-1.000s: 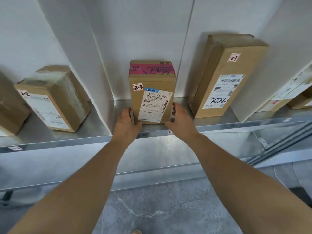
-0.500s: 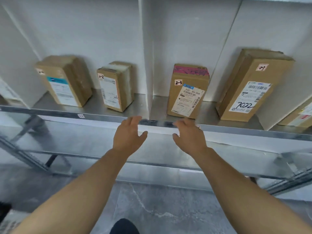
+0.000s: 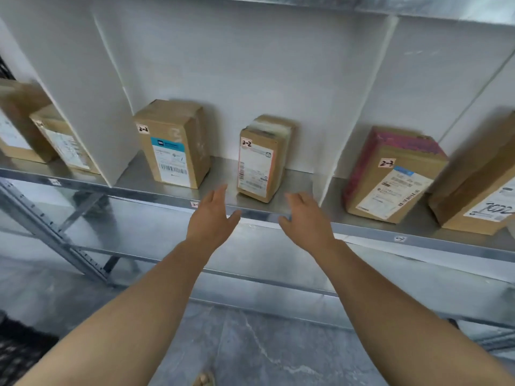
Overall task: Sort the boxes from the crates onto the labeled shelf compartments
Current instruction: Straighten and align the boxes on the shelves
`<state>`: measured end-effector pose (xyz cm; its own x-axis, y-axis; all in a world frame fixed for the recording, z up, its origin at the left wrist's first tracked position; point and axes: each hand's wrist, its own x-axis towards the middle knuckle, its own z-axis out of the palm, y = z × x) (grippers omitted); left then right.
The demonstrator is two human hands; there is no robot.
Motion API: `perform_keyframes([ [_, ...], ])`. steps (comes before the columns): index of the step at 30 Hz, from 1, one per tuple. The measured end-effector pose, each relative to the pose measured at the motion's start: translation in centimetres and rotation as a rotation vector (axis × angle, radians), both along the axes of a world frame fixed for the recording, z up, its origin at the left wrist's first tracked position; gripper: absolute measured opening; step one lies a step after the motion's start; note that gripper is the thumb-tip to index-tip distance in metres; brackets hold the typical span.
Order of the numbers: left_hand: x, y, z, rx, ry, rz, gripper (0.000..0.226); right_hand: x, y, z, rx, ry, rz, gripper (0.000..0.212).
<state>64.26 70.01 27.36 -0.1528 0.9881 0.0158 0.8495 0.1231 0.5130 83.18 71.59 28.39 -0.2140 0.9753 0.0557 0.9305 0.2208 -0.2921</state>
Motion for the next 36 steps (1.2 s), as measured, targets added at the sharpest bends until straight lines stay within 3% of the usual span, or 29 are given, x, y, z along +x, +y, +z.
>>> perform_keyframes([
  [7,-2.7,6.4,-0.3,-0.026,-0.166,-0.149,0.065,-3.5,4.4,-0.3,-0.054,0.058,-0.147,0.056],
  [16,-1.8,10.8,-0.4,-0.133,-0.319,-0.335,0.053,-4.6,7.2,-1.2,-0.125,0.402,-0.245,0.068],
  [24,0.8,10.5,-1.6,-0.089,-0.432,-0.243,0.051,-2.7,7.1,-1.4,-0.188,0.551,-0.278,0.066],
  [36,1.9,10.0,-2.4,-0.051,-0.383,-0.197,0.047,-1.5,7.0,-1.3,-0.185,0.545,-0.204,0.061],
])
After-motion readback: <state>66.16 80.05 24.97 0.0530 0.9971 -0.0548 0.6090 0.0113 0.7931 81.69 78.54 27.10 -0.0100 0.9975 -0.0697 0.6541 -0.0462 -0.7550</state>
